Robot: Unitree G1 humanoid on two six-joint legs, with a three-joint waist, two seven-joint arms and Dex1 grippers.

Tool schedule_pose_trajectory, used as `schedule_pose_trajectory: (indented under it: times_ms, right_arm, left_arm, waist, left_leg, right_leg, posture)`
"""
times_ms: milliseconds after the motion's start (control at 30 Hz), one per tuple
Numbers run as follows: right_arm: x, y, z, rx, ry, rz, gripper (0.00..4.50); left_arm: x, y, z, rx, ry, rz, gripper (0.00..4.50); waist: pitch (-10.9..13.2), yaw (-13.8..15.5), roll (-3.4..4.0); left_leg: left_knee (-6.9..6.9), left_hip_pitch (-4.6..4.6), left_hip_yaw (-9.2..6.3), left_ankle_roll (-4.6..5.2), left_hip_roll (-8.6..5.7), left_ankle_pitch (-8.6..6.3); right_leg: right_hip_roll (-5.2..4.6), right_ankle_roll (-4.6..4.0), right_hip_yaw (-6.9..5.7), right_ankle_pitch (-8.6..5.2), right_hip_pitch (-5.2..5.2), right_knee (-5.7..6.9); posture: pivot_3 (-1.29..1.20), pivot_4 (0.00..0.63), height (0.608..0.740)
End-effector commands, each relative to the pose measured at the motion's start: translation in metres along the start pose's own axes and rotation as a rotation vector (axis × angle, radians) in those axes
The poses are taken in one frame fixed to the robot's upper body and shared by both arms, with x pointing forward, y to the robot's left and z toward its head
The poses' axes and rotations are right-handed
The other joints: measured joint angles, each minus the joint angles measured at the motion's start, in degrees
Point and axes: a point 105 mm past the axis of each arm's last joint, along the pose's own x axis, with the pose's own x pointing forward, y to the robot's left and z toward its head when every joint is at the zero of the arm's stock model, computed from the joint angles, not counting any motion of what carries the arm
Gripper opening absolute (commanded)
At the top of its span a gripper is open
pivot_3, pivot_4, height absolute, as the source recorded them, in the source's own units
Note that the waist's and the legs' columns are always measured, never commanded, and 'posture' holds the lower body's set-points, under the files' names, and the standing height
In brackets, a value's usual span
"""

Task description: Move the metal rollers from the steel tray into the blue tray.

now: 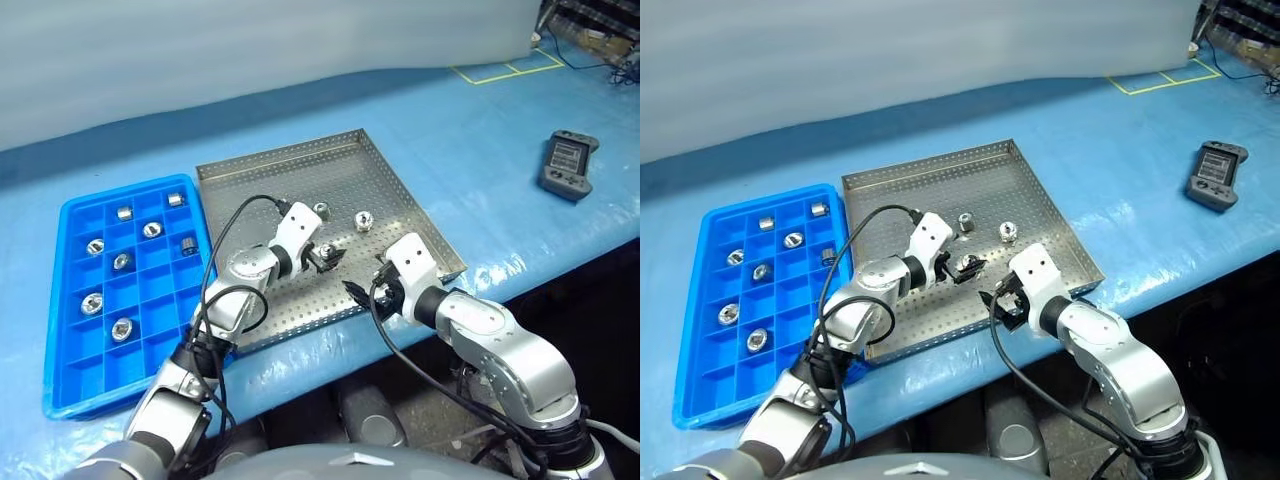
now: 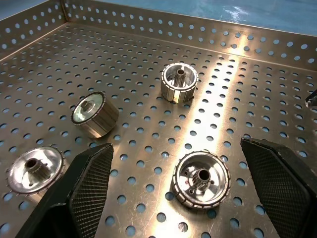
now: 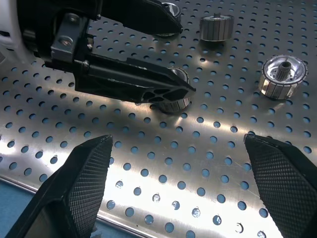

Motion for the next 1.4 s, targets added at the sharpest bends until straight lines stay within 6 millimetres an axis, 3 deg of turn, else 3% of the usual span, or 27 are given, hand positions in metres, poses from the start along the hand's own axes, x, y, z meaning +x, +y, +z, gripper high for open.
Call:
schedule_pose_trajectory:
  times_ms: [33, 200, 500, 700, 833, 933, 1100, 1400]
  right_arm:
    - [-0.003, 0.002, 0.013, -0.023, -0.051, -0.003, 4.5]
    - [-0.001, 0.005, 0.013, -0.022, -0.054, 0.007, 4.5]
    - [0.006, 0.013, 0.015, -0.023, -0.058, 0.052, 4.5]
    - [0.013, 0.019, 0.018, -0.038, -0.06, 0.088, 4.5]
    - [0.017, 0.024, 0.021, -0.045, -0.069, 0.119, 4.5]
    - [0.02, 0.028, 0.023, -0.056, -0.074, 0.143, 4.5]
    - [0.024, 0.032, 0.026, -0.072, -0.081, 0.177, 4.5]
    - [0.037, 0.049, 0.039, -0.128, -0.113, 0.297, 4.5]
  left_arm:
    - [0.005, -0.002, 0.001, 0.036, 0.004, 0.004, 4.47]
    - [0.007, -0.005, -0.008, 0.018, 0.044, 0.011, 4.47]
    - [-0.014, 0.0, 0.011, -0.051, -0.046, 0.082, 1.69]
    - [-0.034, 0.009, 0.028, -0.109, -0.125, 0.16, 1.69]
    - [-0.057, 0.02, 0.048, -0.155, -0.249, 0.245, 1.69]
    - [-0.079, 0.037, 0.051, -0.16, -0.3, 0.382, 1.69]
    - [-0.111, 0.055, 0.044, -0.158, -0.323, 0.565, 1.69]
    - [-0.189, 0.083, 0.011, -0.156, -0.251, 1.04, 1.69]
  waist:
    - [0.0, -0.5, -0.01]
    - [0.0, -1.0, -0.02]
    - [0.0, -0.8, -0.03]
    - [0.0, 0.0, -0.04]
    - [0.0, 0.7, -0.06]
    - [0.0, 1.1, -0.06]
    - [0.0, 2.2, -0.08]
    - [0.1, 4.2, -0.19]
  left_leg:
    - [-0.01, 0.0, 0.04, 0.01, 0.0, -0.01]
    - [-0.01, 0.01, 0.09, 0.04, 0.0, -0.02]
    - [-0.03, 0.04, 0.11, 0.05, 0.0, -0.03]
    - [0.0, 0.07, 0.11, 0.05, 0.0, -0.03]
    - [-0.01, 0.11, 0.11, 0.07, 0.0, -0.04]
    - [0.01, 0.14, 0.11, 0.07, 0.0, -0.04]
    - [0.01, 0.18, 0.11, 0.07, 0.0, -0.04]
    - [0.01, 0.19, 0.1, 0.07, 0.01, -0.05]
  right_leg:
    - [0.01, 0.01, 0.04, 0.0, 0.0, 0.0]
    - [0.01, 0.11, 0.09, 0.04, -0.01, 0.0]
    - [0.01, 0.31, 0.13, 0.15, -0.06, -0.01]
    - [0.01, 0.34, 0.13, 0.16, -0.06, -0.02]
    - [0.01, 0.34, 0.14, 0.17, -0.1, -0.03]
    - [0.01, 0.34, 0.13, 0.17, -0.1, -0.03]
    - [0.02, 0.35, 0.15, 0.18, -0.1, -0.03]
    - [0.02, 0.34, 0.13, 0.18, -0.1, -0.03]
  posture:
    - [-0.31, 0.15, 0.74]
    - [-0.31, 0.15, 0.74]
    - [-0.27, 0.15, 0.74]
    - [-0.23, 0.15, 0.74]
    - [-0.21, 0.15, 0.74]
    - [-0.2, 0.15, 0.74]
    - [-0.18, 0.15, 0.74]
    - [-0.1, 0.15, 0.74]
